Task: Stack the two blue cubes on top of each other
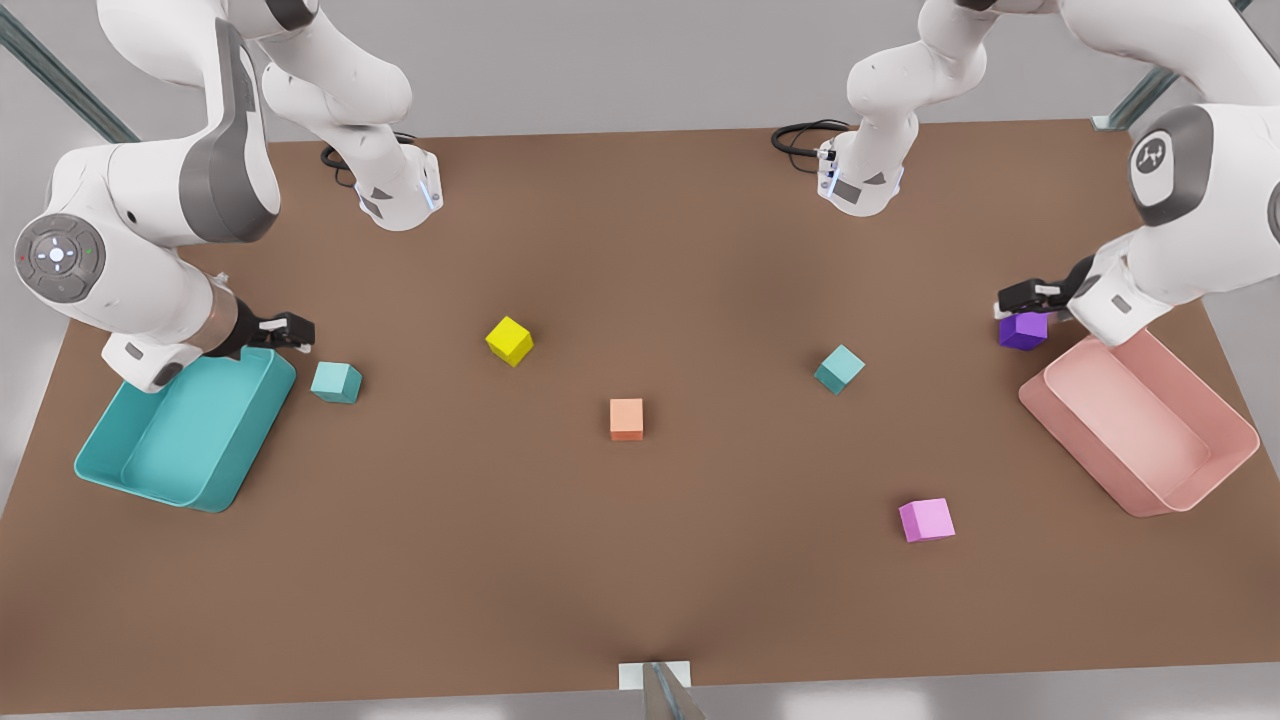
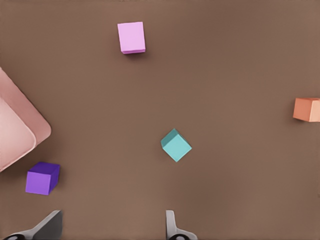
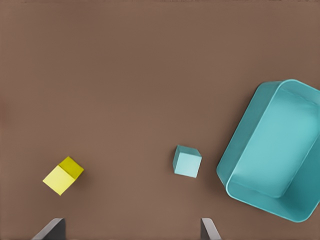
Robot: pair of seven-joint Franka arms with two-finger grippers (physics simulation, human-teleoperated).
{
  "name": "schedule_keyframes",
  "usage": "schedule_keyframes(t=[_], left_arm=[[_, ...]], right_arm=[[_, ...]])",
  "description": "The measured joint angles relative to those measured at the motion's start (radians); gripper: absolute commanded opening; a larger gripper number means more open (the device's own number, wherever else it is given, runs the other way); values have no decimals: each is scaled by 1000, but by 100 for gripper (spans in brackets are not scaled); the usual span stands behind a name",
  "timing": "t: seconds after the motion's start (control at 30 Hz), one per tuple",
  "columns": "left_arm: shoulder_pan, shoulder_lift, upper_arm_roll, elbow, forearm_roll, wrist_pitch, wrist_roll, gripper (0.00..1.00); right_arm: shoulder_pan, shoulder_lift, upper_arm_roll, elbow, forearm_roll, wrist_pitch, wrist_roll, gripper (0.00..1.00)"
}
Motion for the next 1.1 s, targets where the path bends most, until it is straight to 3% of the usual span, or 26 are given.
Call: schedule_keyframes(t=[0.17, 0.3, 0.47, 0.63, 0.83, 1.1], left_arm=[[0, 4, 0, 4, -1, -8, -1, 100], [-1, 6, 0, 3, -1, -15, -3, 100], [0, 10, 0, -1, -2, -31, -4, 100], [0, 13, 0, -1, -3, -47, -5, 100], [-5, 23, 0, -1, -2, -84, -6, 100], [-2, 38, 0, -2, -1, -113, -6, 100]], right_arm=[[5, 18, 3, -22, -10, 5, -7, 100], [32, 2, 2, -210, -19, 78, 0, 100], [-19, -5, -15, -410, -11, 235, 29, 100], [-67, 37, -25, -416, -18, 340, 64, 100], [-133, -66, -27, -687, -20, 622, 88, 100], [-153, -63, -30, -814, -7, 862, 116, 100]])
